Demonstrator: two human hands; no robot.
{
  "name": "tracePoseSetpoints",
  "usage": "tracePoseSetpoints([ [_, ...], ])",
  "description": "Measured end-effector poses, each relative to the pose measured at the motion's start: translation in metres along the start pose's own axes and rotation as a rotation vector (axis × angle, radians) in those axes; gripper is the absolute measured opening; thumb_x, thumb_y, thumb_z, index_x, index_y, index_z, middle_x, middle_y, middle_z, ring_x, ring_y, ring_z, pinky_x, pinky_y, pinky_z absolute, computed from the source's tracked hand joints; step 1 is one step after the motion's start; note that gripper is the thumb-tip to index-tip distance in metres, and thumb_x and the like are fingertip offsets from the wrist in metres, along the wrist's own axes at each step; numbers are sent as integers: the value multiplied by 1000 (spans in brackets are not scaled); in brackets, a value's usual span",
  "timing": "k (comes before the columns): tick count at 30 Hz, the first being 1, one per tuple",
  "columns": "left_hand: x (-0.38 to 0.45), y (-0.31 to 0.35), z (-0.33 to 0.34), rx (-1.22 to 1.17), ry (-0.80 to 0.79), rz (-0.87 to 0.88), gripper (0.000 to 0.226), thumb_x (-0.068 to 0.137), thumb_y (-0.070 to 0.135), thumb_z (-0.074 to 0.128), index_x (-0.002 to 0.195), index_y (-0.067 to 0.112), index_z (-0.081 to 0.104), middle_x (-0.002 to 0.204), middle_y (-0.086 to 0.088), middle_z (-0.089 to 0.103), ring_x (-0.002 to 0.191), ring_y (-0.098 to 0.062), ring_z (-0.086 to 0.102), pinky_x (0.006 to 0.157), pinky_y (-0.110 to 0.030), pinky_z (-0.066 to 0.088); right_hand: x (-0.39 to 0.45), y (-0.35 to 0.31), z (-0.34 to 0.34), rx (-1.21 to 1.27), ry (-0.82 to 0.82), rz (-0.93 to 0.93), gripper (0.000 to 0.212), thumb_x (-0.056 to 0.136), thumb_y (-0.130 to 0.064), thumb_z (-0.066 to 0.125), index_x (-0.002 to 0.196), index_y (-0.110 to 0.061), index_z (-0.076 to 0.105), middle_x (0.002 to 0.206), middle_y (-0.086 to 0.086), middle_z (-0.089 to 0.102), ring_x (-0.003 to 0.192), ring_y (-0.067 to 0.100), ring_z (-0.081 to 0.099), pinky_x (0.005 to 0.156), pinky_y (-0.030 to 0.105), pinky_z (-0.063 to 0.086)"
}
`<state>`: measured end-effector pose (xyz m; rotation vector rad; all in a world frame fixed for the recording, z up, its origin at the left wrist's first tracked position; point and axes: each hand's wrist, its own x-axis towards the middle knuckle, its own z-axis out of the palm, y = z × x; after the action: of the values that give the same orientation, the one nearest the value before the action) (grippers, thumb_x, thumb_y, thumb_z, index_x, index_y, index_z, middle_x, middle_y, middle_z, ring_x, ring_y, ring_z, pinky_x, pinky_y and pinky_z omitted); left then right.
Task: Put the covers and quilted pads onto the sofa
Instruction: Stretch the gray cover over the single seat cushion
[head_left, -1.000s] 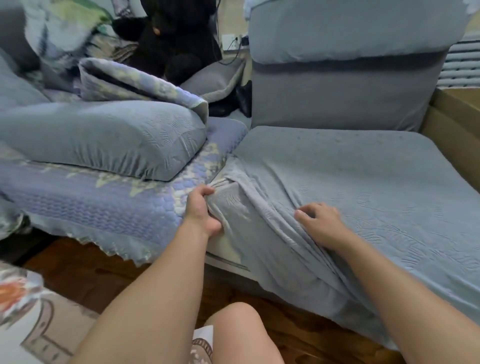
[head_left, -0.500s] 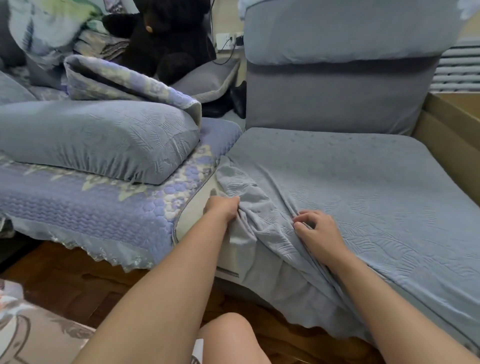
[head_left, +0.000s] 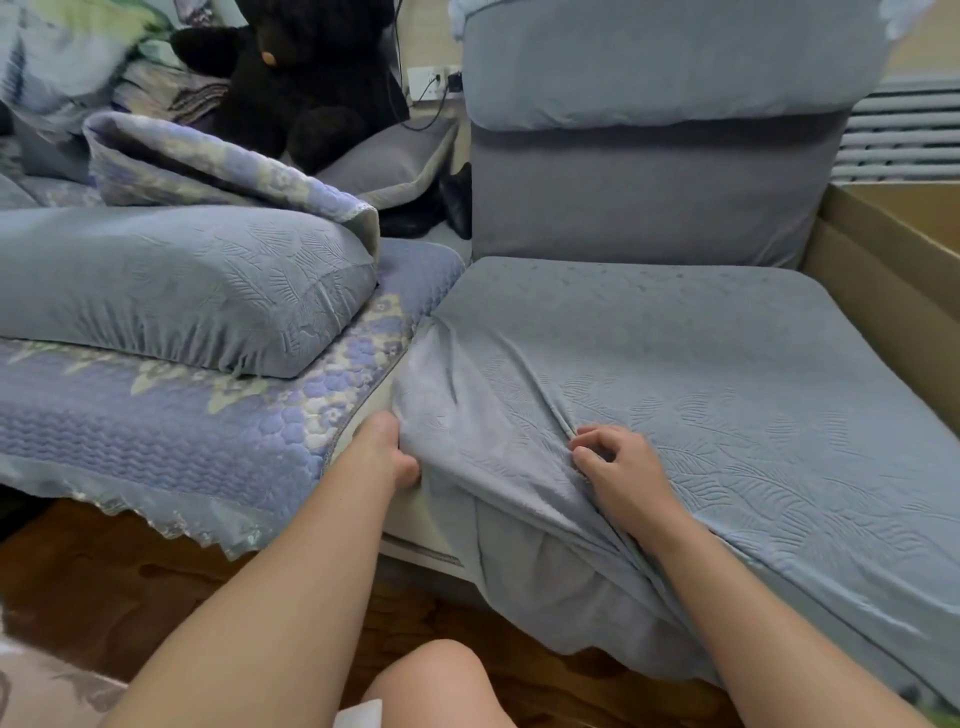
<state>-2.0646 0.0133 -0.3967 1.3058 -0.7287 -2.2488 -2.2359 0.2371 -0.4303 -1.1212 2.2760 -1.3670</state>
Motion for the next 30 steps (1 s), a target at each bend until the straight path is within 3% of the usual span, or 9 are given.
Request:
tracePoseSetpoints([
  [4,-42,6,-1,337,-359,-212,40,96,33,57,112,1,74,122,-22,69,111,-37,66,110,-53,42,0,-4,2,-67,30,-11,17,85,-22,66,81,-36,74,113,-10,71,114,13,59,106,47,42],
  [7,-59,12,0,283,-411,-142,47,95,44,57,104,3,78,117,-20,71,105,-37,69,102,-53,49,-2,-9,6,-115,57,-9,24,83,-24,65,71,-44,69,113,-9,71,112,15,60,104,48,42],
  [9,-53,14,-5,211,-270,-49,37,93,40,61,96,8,79,115,-17,73,95,-34,73,89,-51,57,-3,-11,6,-123,69,-10,27,82,-22,66,69,-45,67,112,-9,72,111,16,60,104,47,43],
  [14,-34,26,-53,-256,191,294,19,76,19,52,87,15,68,111,-8,74,88,-31,70,89,-44,55,-3,-12,2,-41,84,60,17,87,-11,63,87,-20,78,114,-5,72,103,8,59,94,26,41],
  [17,-28,19,-116,23,458,299,38,93,20,48,128,13,61,104,-7,61,71,-23,59,77,-32,49,-1,-15,4,-52,125,118,18,89,-11,60,92,-16,78,115,-4,73,104,15,63,94,29,44],
  [19,-16,-8,-152,343,651,202,34,104,14,40,136,14,51,91,-8,50,62,-18,42,68,-30,44,0,-19,10,-123,175,143,19,89,-13,60,91,-16,78,110,-1,75,105,23,64,92,33,46],
  [21,-1,-44,-161,505,670,167,36,100,7,47,135,3,54,85,-8,54,65,-25,51,71,-31,52,3,-20,17,-255,226,120,19,87,-15,58,86,-19,77,103,4,74,103,30,63,90,37,45],
  [25,22,-82,-128,328,785,430,29,98,14,49,122,3,62,116,-14,64,110,-41,59,93,-34,47,11,-18,28,-567,217,111,14,87,-27,54,88,-23,67,102,5,62,104,32,51,91,44,38],
  [30,39,-64,-141,454,738,276,41,107,25,40,133,-2,56,134,-24,58,122,-41,57,92,-41,49,14,-7,47,-723,377,11,19,81,-28,49,84,-13,60,95,12,59,95,35,49,81,45,39],
])
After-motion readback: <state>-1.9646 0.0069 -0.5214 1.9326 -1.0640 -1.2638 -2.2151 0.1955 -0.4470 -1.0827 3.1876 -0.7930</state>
